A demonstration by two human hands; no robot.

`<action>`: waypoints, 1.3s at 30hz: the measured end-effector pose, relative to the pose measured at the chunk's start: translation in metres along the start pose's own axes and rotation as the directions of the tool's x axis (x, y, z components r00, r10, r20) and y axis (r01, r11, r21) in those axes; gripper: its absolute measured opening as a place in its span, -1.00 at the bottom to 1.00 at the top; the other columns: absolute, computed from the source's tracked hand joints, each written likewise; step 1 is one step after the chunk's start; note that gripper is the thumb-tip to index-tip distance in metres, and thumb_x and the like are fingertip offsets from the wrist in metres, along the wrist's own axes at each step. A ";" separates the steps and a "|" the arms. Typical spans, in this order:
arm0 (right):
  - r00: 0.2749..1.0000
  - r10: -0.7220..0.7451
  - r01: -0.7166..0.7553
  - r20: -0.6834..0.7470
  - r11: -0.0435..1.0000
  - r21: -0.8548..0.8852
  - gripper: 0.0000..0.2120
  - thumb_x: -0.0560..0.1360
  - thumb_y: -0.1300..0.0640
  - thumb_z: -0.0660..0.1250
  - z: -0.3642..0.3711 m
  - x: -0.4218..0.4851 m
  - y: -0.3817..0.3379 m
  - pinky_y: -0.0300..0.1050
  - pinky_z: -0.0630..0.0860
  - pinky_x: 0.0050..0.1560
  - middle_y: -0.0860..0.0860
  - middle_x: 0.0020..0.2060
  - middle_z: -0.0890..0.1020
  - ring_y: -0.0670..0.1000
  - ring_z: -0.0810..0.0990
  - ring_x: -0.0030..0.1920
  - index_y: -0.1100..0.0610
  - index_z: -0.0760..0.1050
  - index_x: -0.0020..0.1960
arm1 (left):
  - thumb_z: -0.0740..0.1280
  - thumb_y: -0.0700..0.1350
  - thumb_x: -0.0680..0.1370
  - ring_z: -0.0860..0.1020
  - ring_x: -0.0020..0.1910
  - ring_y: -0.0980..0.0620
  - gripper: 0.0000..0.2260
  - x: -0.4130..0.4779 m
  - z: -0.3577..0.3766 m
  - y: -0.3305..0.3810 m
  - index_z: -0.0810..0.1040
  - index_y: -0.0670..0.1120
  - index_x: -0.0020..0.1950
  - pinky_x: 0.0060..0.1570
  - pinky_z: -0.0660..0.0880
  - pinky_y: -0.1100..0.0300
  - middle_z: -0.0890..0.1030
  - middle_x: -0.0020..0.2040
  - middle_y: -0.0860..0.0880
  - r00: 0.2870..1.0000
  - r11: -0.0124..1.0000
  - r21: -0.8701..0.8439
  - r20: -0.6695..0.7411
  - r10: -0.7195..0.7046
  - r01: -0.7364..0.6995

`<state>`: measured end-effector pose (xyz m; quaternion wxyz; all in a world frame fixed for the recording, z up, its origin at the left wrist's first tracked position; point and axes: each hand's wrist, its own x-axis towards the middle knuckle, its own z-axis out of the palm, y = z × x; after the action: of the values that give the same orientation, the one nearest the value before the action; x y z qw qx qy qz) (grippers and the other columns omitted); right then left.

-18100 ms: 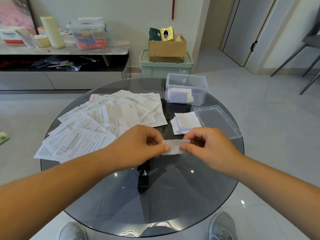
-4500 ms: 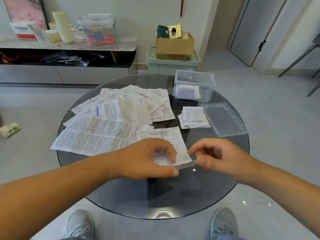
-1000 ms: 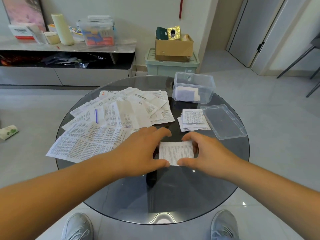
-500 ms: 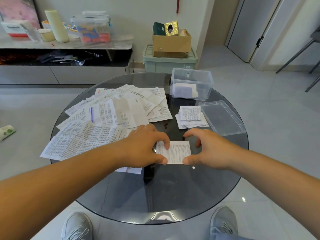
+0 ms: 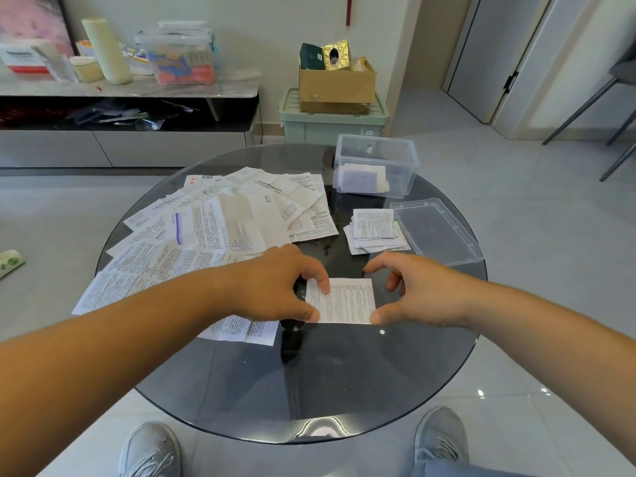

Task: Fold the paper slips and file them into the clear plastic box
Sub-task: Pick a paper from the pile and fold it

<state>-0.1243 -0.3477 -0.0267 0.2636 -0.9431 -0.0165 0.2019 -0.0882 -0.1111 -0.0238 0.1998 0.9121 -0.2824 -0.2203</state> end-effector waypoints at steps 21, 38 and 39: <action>0.978 -0.205 0.191 -0.041 0.957 -0.219 -0.64 0.37 -0.16 0.52 0.008 0.013 -0.015 -0.16 0.48 -0.08 -0.12 -0.02 0.43 -0.09 0.44 0.00 -0.12 0.38 -0.03 | 0.55 0.28 0.33 0.54 -0.09 0.11 -0.53 0.031 0.002 0.021 0.44 0.08 0.02 -0.10 0.53 0.22 0.56 -0.01 0.12 0.995 0.978 0.190 0.014 -0.095 0.091; 0.905 -0.048 0.177 -0.423 0.946 0.272 -0.83 0.54 0.19 0.43 -0.064 0.053 0.009 -0.15 0.48 -0.24 0.06 -0.23 0.69 0.01 0.66 -0.22 0.03 0.50 0.07 | 0.46 -0.11 0.55 0.68 -0.27 0.09 -0.89 0.092 -0.040 0.034 0.59 -0.11 -0.04 -0.25 0.66 0.18 0.68 -0.18 -0.02 0.908 0.916 -0.401 -0.389 -0.158 -0.013; 0.896 -0.038 0.170 -0.442 0.949 0.264 -0.84 0.54 0.19 0.42 -0.066 0.061 0.012 -0.20 0.45 -0.28 0.06 -0.21 0.68 0.00 0.65 -0.21 0.04 0.50 0.07 | 0.47 -0.12 0.54 0.69 -0.28 0.09 -0.88 0.101 -0.039 0.033 0.57 -0.14 -0.04 -0.27 0.66 0.20 0.69 -0.18 -0.04 0.905 0.902 -0.432 -0.384 -0.183 -0.001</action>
<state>-0.0435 -0.3820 -0.0035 0.4091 -0.9118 0.0218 -0.0261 -0.0071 -0.1881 -0.0042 0.4366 0.8853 -0.1348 -0.0862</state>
